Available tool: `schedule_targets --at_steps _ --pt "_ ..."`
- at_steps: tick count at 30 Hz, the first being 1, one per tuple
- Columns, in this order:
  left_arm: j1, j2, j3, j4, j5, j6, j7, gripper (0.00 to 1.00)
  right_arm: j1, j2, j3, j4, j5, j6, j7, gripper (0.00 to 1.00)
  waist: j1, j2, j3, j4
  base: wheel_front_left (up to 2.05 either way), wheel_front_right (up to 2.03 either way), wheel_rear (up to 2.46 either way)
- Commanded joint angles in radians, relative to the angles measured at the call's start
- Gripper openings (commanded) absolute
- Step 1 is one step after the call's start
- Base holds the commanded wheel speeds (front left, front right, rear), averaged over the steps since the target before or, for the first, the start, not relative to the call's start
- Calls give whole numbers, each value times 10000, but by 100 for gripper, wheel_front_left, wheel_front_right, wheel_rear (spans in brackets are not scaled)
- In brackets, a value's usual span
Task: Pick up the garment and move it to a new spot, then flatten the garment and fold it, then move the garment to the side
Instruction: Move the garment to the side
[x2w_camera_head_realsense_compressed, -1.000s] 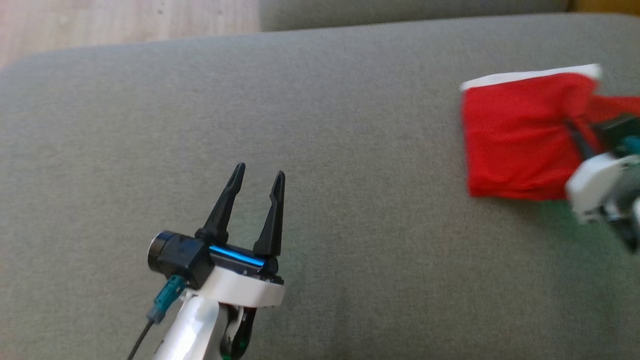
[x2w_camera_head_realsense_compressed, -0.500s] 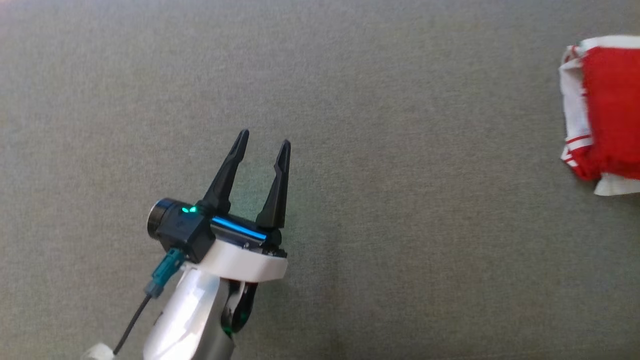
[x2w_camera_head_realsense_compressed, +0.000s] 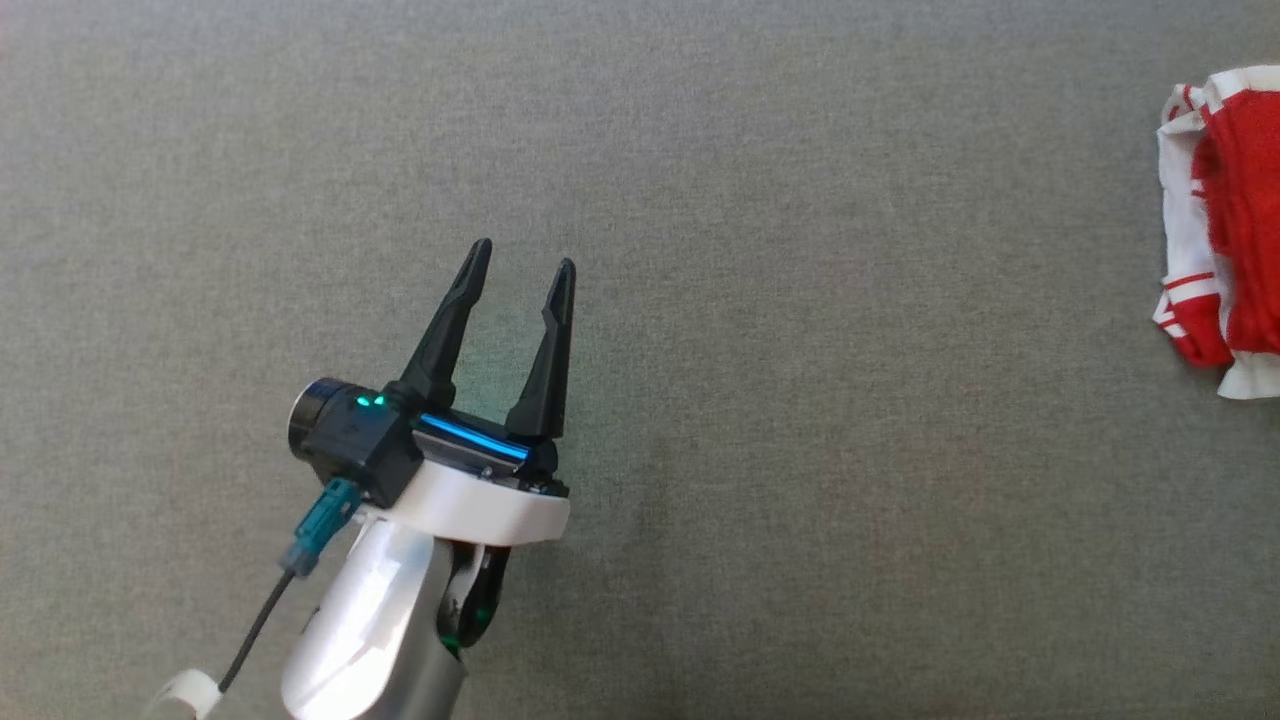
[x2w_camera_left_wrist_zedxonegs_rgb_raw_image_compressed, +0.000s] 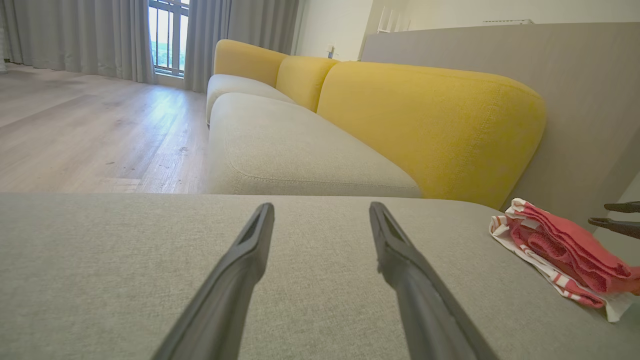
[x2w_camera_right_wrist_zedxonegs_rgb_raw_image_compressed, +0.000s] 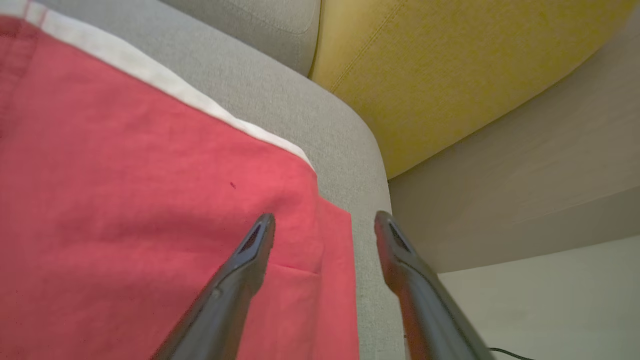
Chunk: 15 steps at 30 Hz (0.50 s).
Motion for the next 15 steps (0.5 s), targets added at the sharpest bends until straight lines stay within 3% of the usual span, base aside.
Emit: schedule_targets --at_steps 1,6,15 --pt "-220 81 393 -263 -40 -16 -80 100 -51 -259 -126 -306 -33 69 -84 100 0 0 -119 -20 0 0 0" --pt "-37 81 672 -271 47 15 -80 100 -119 835 -670 -1082 184 69 -592 100 0 0 -684 -131 0 0 0" --pt "606 81 1188 -319 267 86 -80 100 798 3397 -655 -3405 894 69 -1884 100 0 0 -1920 -153 0 0 0"
